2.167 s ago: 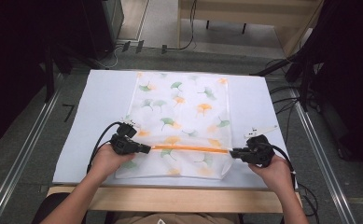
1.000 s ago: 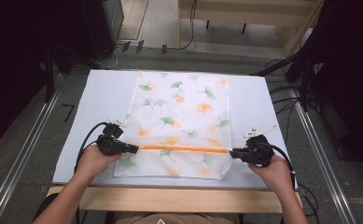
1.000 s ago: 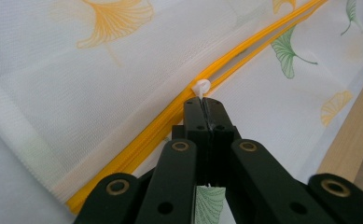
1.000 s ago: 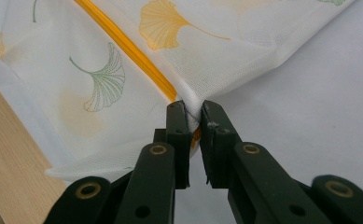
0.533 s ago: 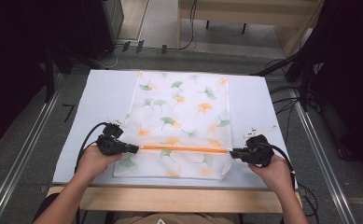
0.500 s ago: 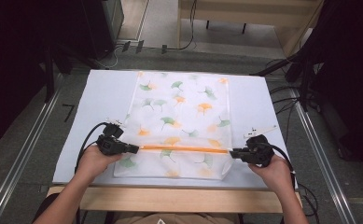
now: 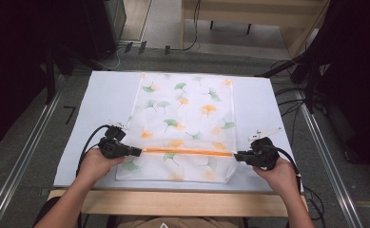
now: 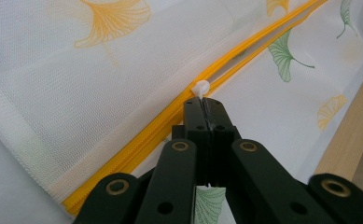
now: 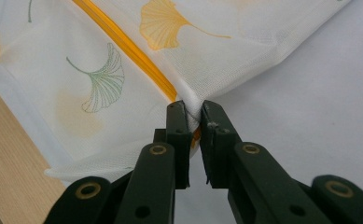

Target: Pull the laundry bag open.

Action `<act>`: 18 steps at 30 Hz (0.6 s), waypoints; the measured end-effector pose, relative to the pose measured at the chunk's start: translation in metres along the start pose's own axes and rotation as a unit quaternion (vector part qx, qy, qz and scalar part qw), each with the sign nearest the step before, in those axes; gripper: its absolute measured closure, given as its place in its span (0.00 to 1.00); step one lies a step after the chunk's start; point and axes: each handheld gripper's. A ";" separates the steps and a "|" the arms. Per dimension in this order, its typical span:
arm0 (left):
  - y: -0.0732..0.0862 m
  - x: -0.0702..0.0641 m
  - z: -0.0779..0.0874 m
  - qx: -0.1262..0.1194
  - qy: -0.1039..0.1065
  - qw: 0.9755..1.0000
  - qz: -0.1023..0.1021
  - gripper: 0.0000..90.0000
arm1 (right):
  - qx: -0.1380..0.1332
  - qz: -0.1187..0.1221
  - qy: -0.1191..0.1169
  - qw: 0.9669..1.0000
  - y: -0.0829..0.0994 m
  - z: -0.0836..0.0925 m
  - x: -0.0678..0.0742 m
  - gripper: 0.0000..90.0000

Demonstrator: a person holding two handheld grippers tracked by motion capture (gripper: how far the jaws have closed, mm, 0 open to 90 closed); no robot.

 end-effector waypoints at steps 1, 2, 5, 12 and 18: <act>0.000 0.000 0.000 0.001 0.000 1.000 -0.001 1.00 | 0.000 0.000 0.000 1.000 0.000 0.000 0.000 0.93; 0.000 0.000 0.000 0.001 0.000 1.000 -0.001 1.00 | 0.000 0.000 0.000 1.000 0.000 0.000 0.000 0.93; 0.000 0.001 0.000 0.002 0.004 1.000 0.002 1.00 | -0.001 0.000 -0.001 1.000 0.000 0.000 0.000 0.93; 0.000 0.002 0.002 0.003 0.005 1.000 0.004 1.00 | 0.001 -0.001 0.000 1.000 0.000 0.000 0.000 0.93; 0.002 0.005 0.004 0.006 -0.002 1.000 0.006 1.00 | -0.001 -0.001 -0.001 1.000 0.000 0.001 0.000 0.93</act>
Point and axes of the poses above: each handheld gripper's, and its own axes: z roughly backward along the jaws, y roughly out of its underside, x roughly to its left, and after that the axes turned 2 degrees about x, right-handed
